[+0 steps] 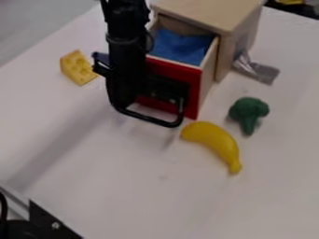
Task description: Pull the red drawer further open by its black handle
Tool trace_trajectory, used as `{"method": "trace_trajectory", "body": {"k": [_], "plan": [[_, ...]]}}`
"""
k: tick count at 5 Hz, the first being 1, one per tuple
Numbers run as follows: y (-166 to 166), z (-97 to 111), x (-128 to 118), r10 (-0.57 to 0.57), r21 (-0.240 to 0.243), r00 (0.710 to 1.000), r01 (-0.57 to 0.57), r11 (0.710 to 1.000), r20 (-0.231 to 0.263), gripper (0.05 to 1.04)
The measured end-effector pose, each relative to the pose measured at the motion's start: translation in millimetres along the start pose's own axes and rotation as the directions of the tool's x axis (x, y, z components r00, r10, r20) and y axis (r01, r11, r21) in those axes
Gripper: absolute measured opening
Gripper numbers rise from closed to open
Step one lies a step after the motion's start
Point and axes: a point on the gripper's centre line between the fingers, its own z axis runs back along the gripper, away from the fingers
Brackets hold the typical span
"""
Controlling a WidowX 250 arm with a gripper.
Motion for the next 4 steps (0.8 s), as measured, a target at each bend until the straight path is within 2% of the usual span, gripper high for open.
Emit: {"method": "trace_trajectory", "body": {"k": [3, 4], "plan": [[10.6, -0.9, 9.6, -0.053, 0.044, 0.999, 0.052, 0.998, 0.009, 0.118], [9.5, -1.5, 10.0, -0.047, 0.037, 0.999, 0.047, 0.998, 0.009, 0.118]]}}
